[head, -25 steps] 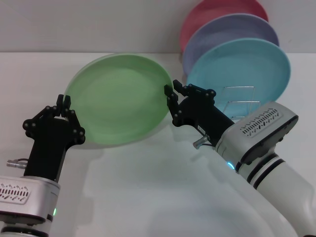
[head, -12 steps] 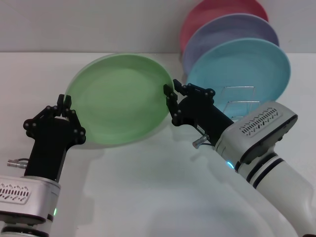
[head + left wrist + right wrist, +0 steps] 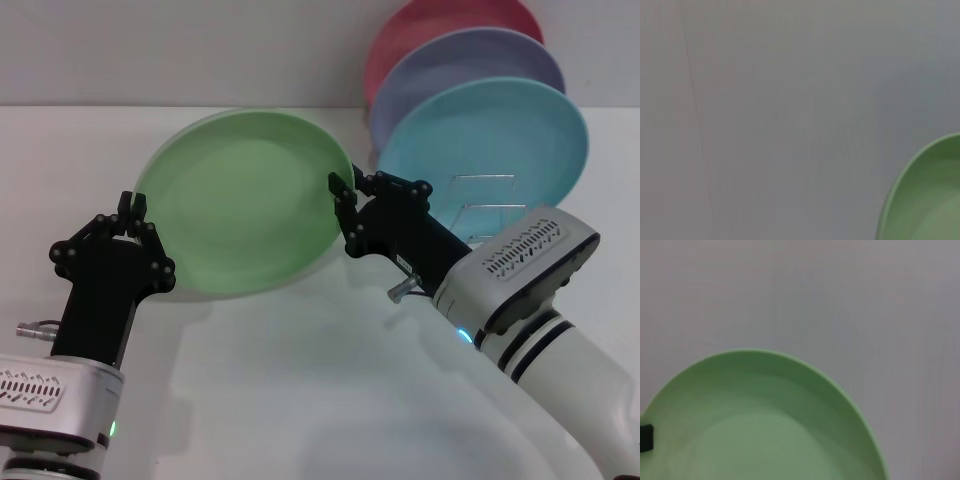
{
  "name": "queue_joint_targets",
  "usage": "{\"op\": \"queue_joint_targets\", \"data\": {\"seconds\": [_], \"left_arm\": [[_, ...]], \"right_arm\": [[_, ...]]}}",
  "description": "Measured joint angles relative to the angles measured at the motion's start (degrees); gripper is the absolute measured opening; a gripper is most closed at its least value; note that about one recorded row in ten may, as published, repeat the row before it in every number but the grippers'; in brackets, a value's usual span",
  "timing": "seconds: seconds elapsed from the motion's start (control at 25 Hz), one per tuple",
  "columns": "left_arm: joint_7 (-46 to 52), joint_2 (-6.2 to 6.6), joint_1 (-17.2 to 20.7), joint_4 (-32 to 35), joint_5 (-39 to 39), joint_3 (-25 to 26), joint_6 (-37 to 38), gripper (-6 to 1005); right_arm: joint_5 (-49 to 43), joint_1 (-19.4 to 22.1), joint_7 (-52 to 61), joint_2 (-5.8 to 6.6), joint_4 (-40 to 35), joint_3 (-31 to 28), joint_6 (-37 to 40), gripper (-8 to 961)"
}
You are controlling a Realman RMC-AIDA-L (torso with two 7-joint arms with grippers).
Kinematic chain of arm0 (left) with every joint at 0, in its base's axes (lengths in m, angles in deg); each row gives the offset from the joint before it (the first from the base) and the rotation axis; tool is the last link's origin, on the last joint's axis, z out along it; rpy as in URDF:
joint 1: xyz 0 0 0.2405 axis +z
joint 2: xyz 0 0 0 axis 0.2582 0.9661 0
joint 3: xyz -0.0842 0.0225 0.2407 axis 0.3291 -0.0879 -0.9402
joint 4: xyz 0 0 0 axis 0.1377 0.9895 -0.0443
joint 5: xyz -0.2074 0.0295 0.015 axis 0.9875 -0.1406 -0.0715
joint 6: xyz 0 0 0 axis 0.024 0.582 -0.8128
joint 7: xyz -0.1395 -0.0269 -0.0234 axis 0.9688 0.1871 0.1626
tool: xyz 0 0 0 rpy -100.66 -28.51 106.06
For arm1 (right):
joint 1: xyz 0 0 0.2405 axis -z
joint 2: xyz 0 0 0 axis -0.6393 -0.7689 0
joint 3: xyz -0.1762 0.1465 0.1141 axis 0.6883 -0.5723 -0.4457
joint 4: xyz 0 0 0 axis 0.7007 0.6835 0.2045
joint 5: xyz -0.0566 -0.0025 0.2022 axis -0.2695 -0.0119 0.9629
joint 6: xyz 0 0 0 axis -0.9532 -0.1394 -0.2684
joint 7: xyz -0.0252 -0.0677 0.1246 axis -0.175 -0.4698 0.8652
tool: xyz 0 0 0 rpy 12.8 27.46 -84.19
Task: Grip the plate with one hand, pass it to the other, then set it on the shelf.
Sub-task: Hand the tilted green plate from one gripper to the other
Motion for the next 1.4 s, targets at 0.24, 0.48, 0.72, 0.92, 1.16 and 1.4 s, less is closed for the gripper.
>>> {"op": "queue_joint_targets", "data": {"seconds": [0.24, 0.48, 0.72, 0.92, 1.16, 1.4], "left_arm": [[0.08, 0.0, 0.0, -0.29, 0.0, 0.0, 0.0, 33], [0.13, 0.0, 0.0, -0.38, 0.0, 0.0, 0.02, 33], [0.16, 0.0, 0.01, -0.48, 0.0, 0.0, 0.02, 33], [0.16, 0.0, 0.0, -0.5, 0.0, 0.0, 0.02, 34], [0.16, 0.0, 0.0, -0.49, 0.0, 0.0, -0.01, 34], [0.15, 0.0, -0.09, -0.49, 0.0, 0.0, -0.04, 34]], "right_arm": [[-0.07, 0.09, 0.02, 0.0, 0.0, -0.02, 0.0, 126], [-0.07, 0.17, 0.02, 0.0, -0.08, -0.1, 0.01, 122], [-0.07, 0.18, 0.02, 0.0, -0.09, -0.65, 0.03, 118], [-0.07, 0.18, 0.02, 0.0, -0.08, -0.65, 0.05, 115], [-0.1, 0.18, 0.02, 0.0, -0.08, -0.62, 0.05, 112], [-0.57, 0.18, 0.02, 0.0, -0.08, -0.62, -0.1, 108]]}}
